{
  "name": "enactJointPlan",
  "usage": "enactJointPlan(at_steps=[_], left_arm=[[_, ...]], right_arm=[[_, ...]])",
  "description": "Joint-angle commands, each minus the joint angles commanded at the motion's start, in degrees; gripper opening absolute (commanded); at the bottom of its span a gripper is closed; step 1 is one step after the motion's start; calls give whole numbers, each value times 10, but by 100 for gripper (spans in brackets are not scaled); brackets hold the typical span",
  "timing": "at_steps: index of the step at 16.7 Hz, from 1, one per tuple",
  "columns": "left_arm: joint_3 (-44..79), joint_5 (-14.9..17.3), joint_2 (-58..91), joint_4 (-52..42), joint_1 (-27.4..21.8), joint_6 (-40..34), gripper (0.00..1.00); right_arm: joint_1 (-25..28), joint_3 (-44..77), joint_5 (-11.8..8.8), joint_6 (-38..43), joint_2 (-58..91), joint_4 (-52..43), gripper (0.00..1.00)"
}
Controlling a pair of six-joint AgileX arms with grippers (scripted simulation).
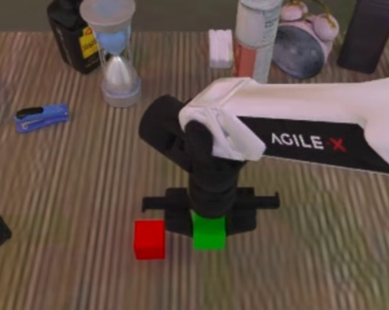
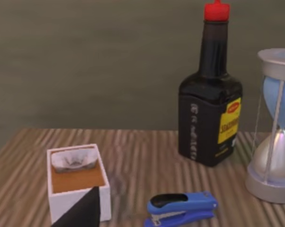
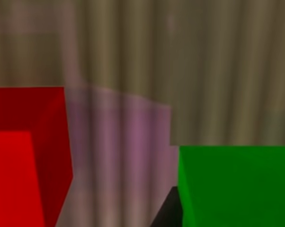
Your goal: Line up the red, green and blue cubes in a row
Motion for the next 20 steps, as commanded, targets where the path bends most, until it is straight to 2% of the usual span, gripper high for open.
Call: enactJointPlan(at_steps=[6, 19, 20], left_arm=[[0, 0, 0, 0, 0, 0, 100], [0, 0, 0, 0, 0, 0, 100], [0, 0, 0, 0, 0, 0, 100]], right_arm=[[2, -23, 0, 1, 13, 32, 0], [2, -23, 0, 1, 13, 32, 98], [2, -23, 0, 1, 13, 32, 100]])
